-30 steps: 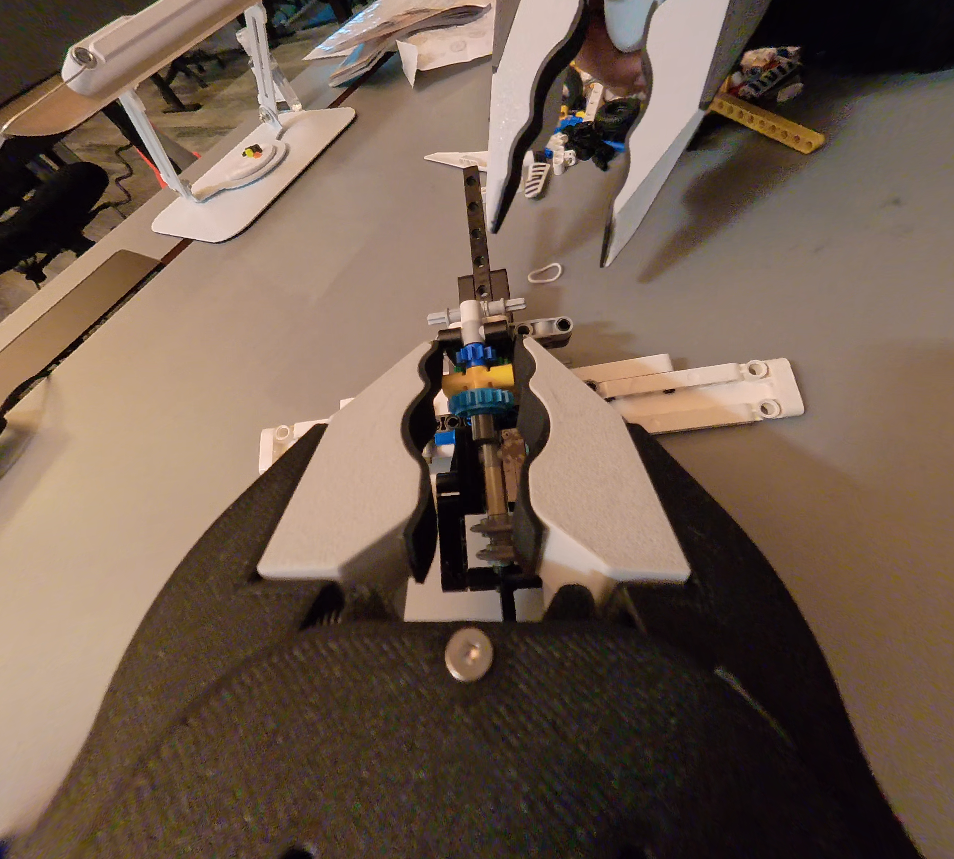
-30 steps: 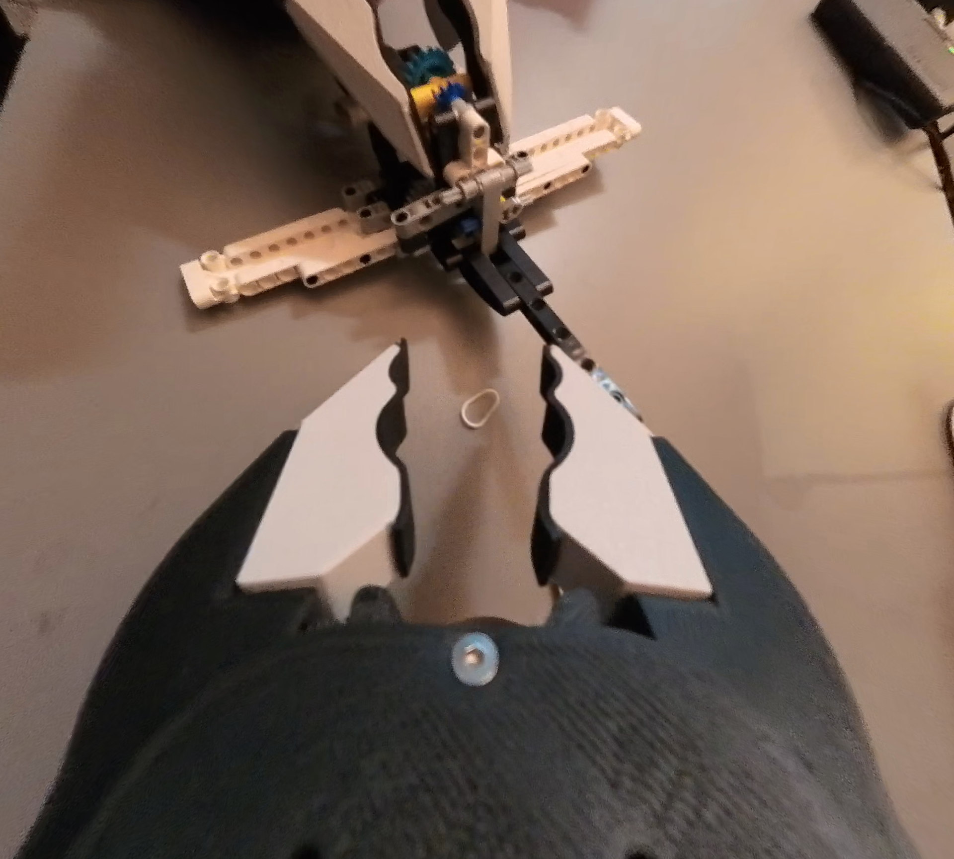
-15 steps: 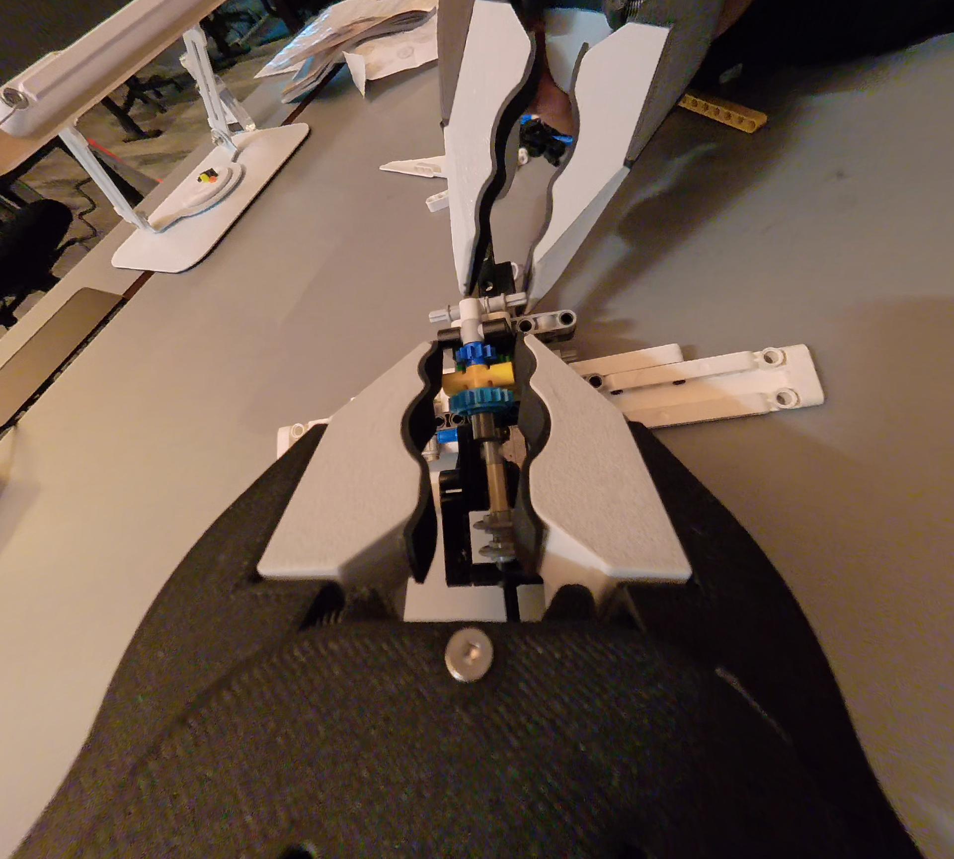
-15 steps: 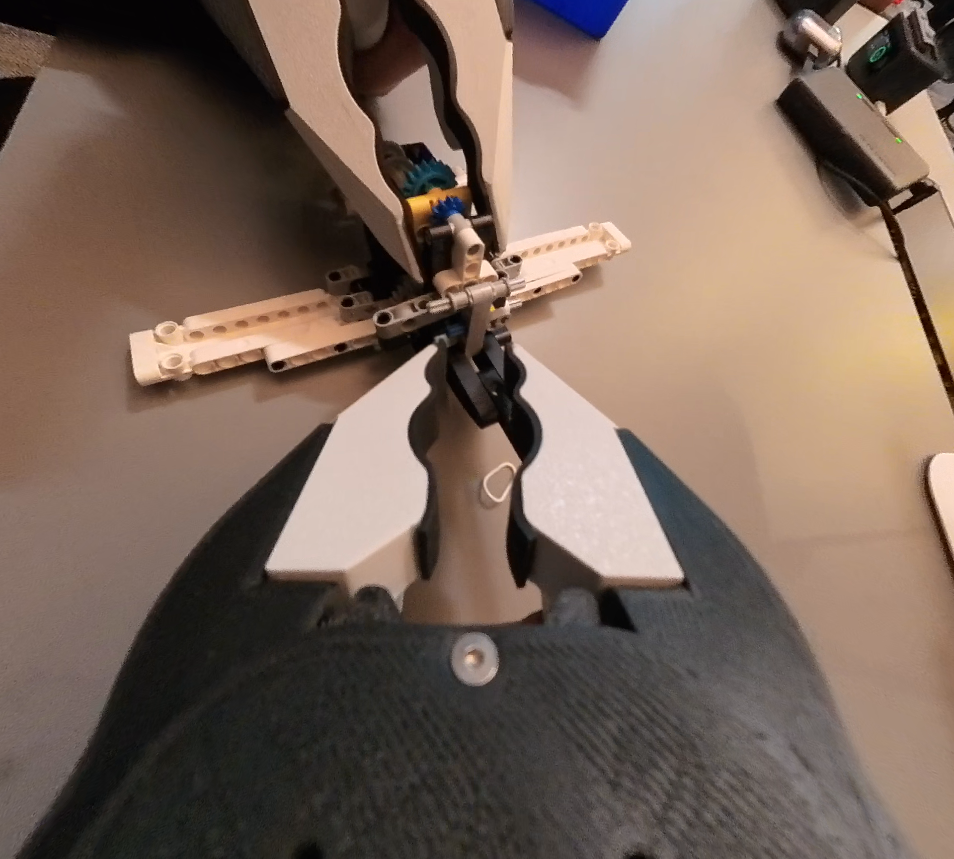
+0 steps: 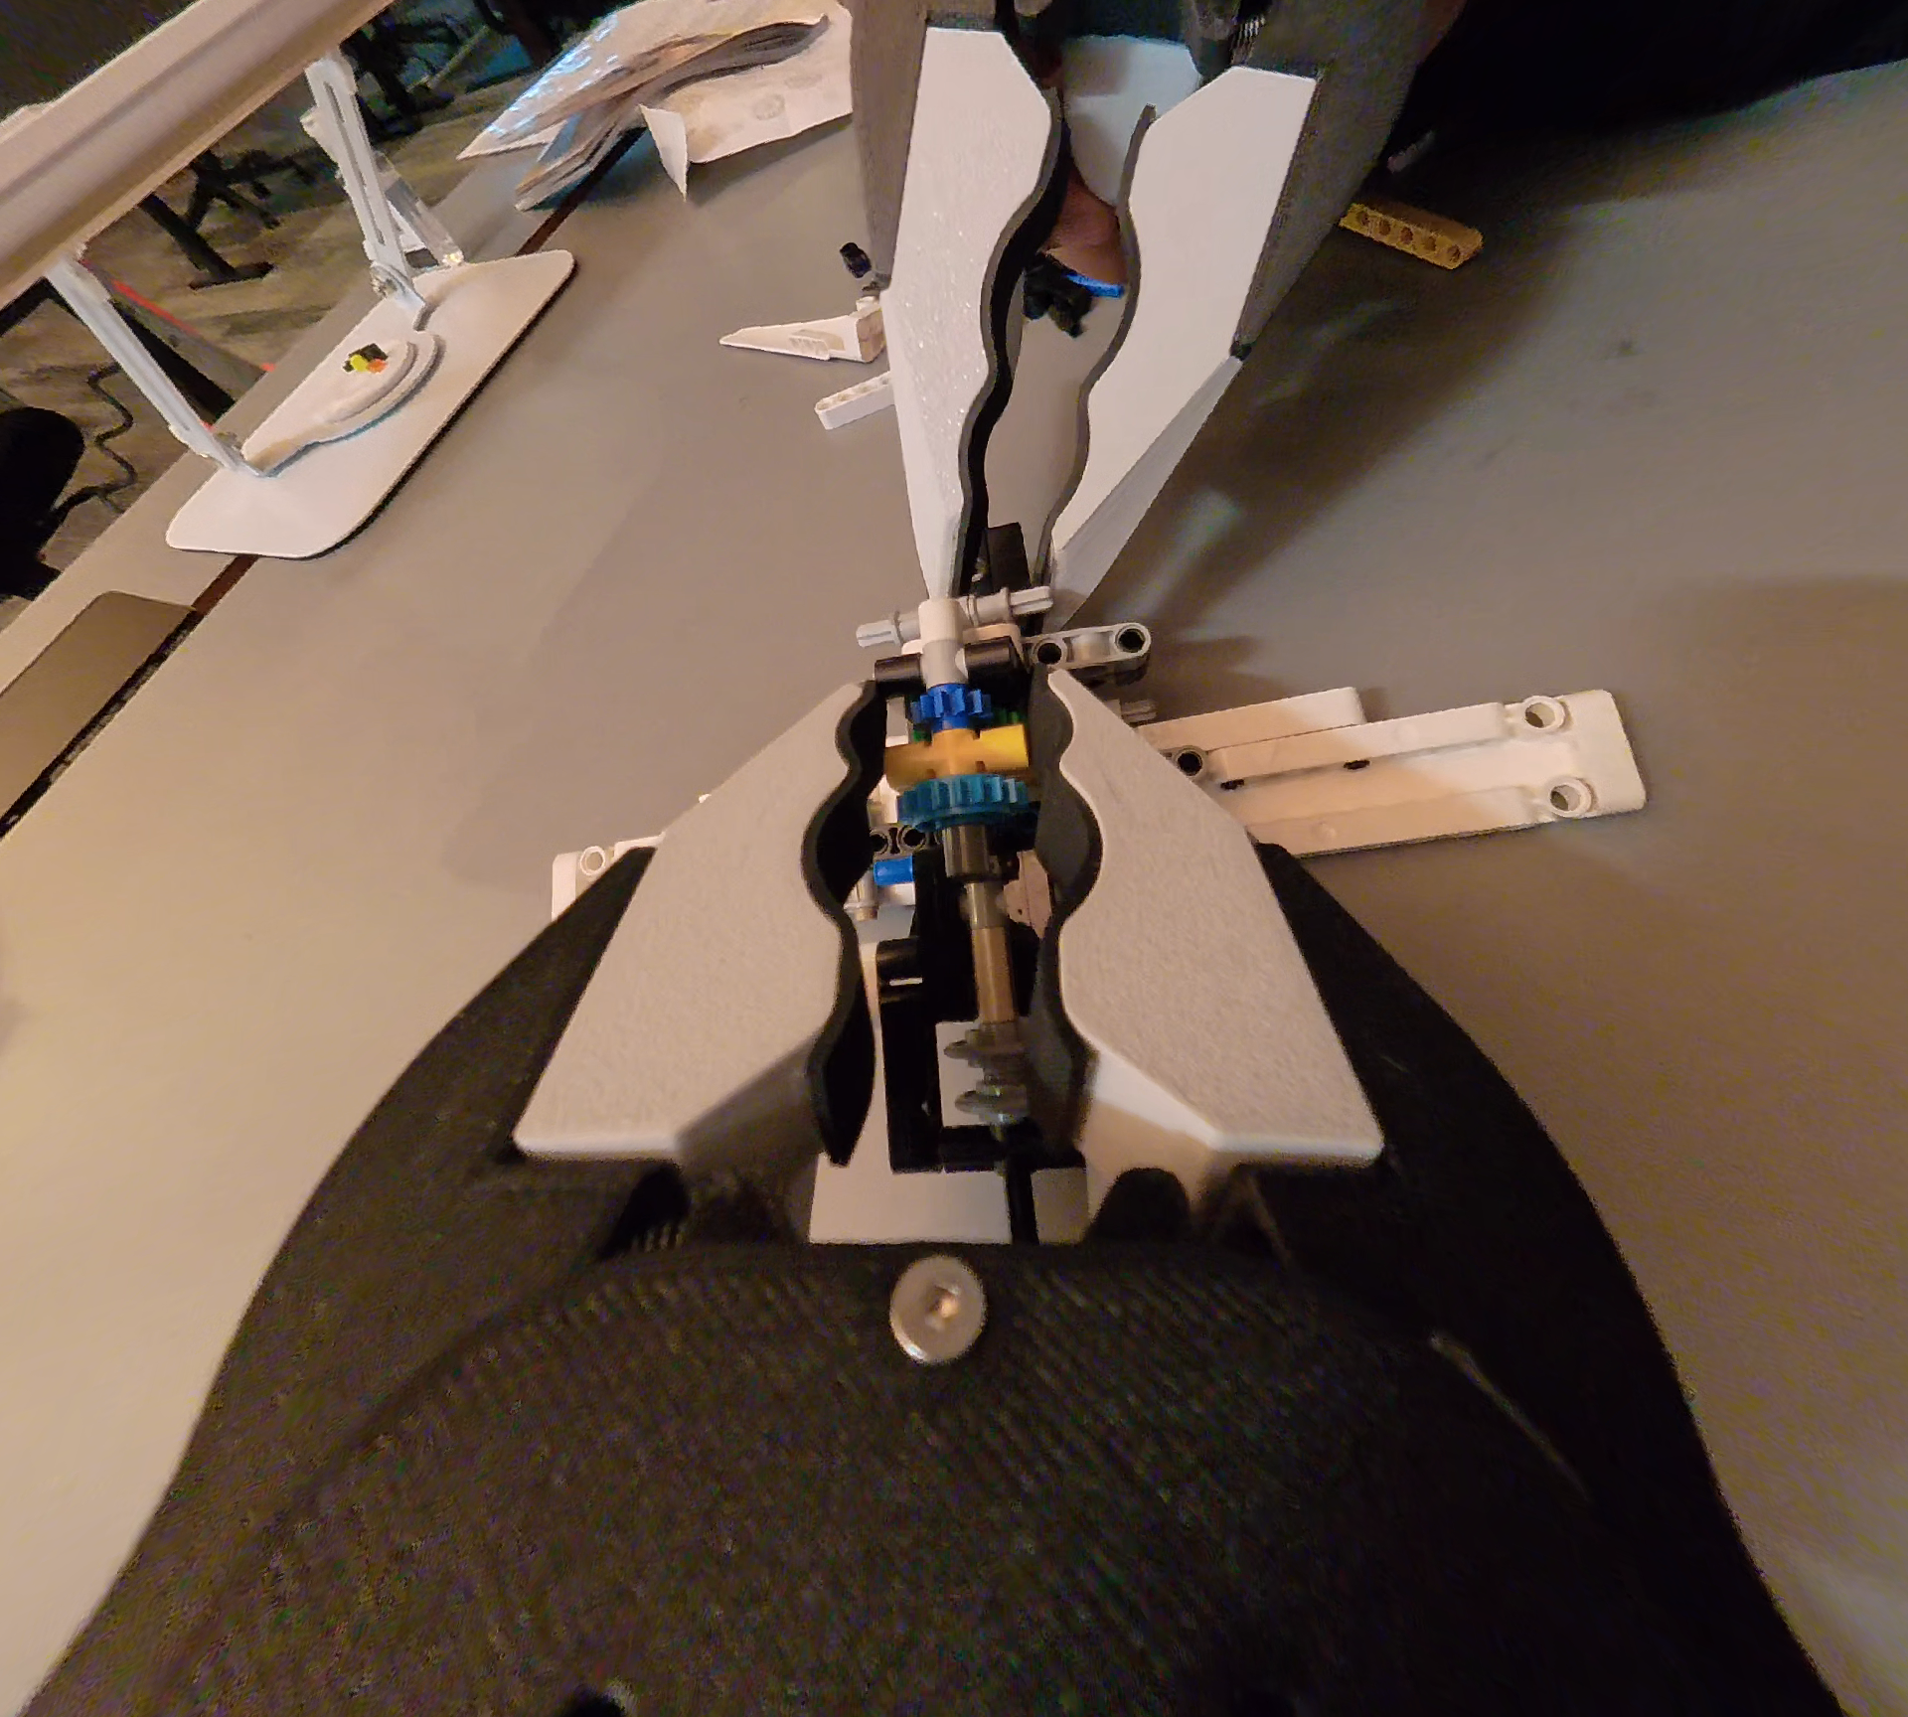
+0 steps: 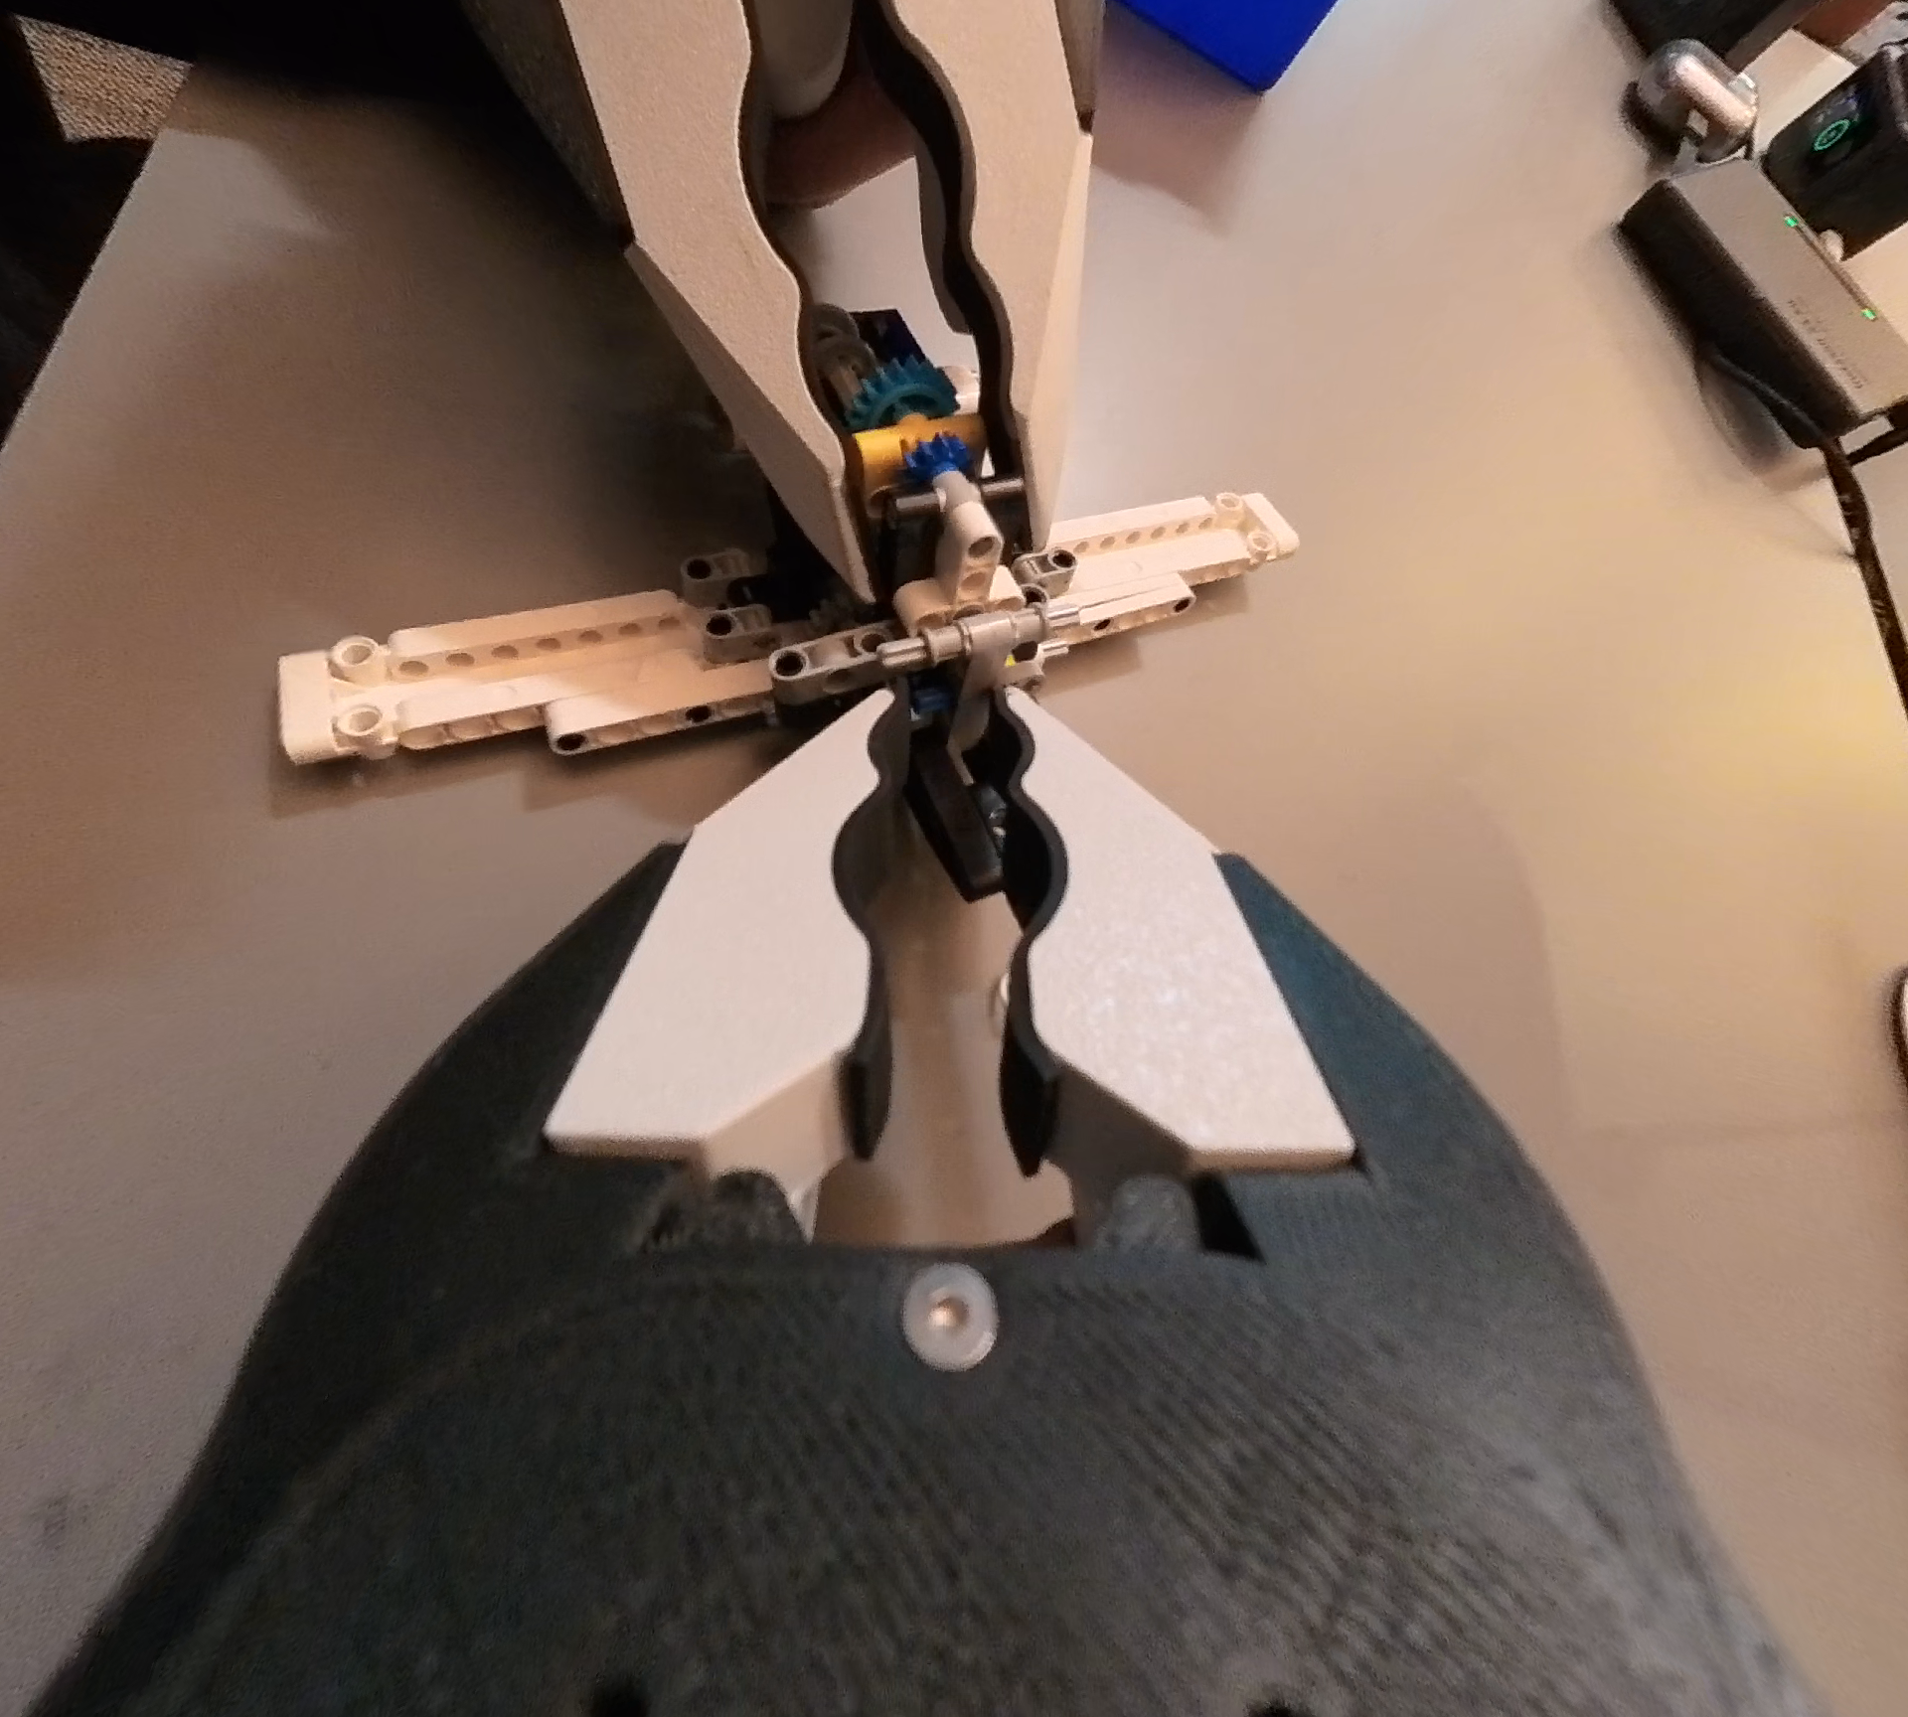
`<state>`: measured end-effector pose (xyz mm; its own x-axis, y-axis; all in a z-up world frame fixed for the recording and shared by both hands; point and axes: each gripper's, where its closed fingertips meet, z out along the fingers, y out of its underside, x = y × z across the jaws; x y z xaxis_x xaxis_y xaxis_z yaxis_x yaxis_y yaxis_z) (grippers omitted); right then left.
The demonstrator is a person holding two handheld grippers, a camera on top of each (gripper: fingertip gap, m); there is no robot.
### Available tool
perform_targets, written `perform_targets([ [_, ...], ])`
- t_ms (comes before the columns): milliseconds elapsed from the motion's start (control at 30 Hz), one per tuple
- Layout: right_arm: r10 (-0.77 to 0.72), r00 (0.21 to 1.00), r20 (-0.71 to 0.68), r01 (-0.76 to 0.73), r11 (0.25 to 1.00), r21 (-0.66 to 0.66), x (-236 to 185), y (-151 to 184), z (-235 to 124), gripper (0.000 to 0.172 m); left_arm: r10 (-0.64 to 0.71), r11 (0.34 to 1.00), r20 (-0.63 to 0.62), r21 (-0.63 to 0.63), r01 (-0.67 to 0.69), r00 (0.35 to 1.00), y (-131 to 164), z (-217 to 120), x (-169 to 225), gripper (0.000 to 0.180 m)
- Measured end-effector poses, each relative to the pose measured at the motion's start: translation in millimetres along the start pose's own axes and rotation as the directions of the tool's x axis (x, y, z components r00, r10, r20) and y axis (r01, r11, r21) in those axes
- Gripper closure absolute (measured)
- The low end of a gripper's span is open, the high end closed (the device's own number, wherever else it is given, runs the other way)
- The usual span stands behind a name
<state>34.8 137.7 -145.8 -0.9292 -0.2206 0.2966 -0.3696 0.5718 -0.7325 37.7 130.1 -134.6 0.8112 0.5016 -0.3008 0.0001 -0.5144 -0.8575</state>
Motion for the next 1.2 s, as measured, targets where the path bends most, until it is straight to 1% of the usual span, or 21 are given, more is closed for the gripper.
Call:
perform_targets([
  [267, -0.001, 1.000, -0.001, 0.001, 1.000, -0.011, -1, 2, 2, 0.161, -0.050, 0.999, -0.023, -0.013, 0.050, 0.998, 1, 1, 1, 0.155],
  [500, 0.007, 1.000, 0.006, -0.007, 1.000, -0.012, -1, 2, 1, 0.162, -0.040, 0.999, -0.010, -0.015, 0.040, 0.999, 1, 1, 1, 0.155],
  [567, 0.002, 1.000, -0.005, -0.002, 1.000, -0.010, 2, 2, 0, 0.156, -0.034, 0.999, -0.014, -0.015, 0.033, 0.999, 1, 1, 2, 0.155],
  [633, -0.012, 0.999, -0.038, 0.012, 1.000, -0.008, 7, 2, -1, 0.141, -0.030, 0.999, -0.017, -0.014, 0.029, 0.999, 1, 1, 3, 0.155],
  [667, -0.016, 0.999, -0.034, 0.016, 1.000, -0.006, 7, 1, -1, 0.141, -0.030, 0.999, -0.018, -0.014, 0.030, 0.999, 1, 1, 3, 0.155],
  [700, -0.023, 0.999, -0.027, 0.023, 1.000, -0.004, 5, 1, -1, 0.144, -0.032, 0.999, -0.021, -0.013, 0.031, 0.999, 1, 1, 3, 0.155],
  [867, -0.090, 0.996, -0.010, 0.090, 0.996, 0.001, -3, 0, -2, 0.148, -0.022, 1.000, -0.068, -0.002, 0.022, 0.997, -1, -1, 9, 0.155],
  [933, -0.120, 0.993, 0.019, 0.120, 0.993, 0.002, -10, -1, -3, 0.153, -0.012, 1.000, -0.101, 0.007, 0.013, 0.995, -2, -2, 14, 0.155],
  [1200, -0.269, 0.962, 0.037, 0.271, 0.962, -0.040, -25, 2, -6, 0.152, 0.021, 0.999, -0.162, 0.028, -0.017, 0.987, -6, -3, 27, 0.155],
])
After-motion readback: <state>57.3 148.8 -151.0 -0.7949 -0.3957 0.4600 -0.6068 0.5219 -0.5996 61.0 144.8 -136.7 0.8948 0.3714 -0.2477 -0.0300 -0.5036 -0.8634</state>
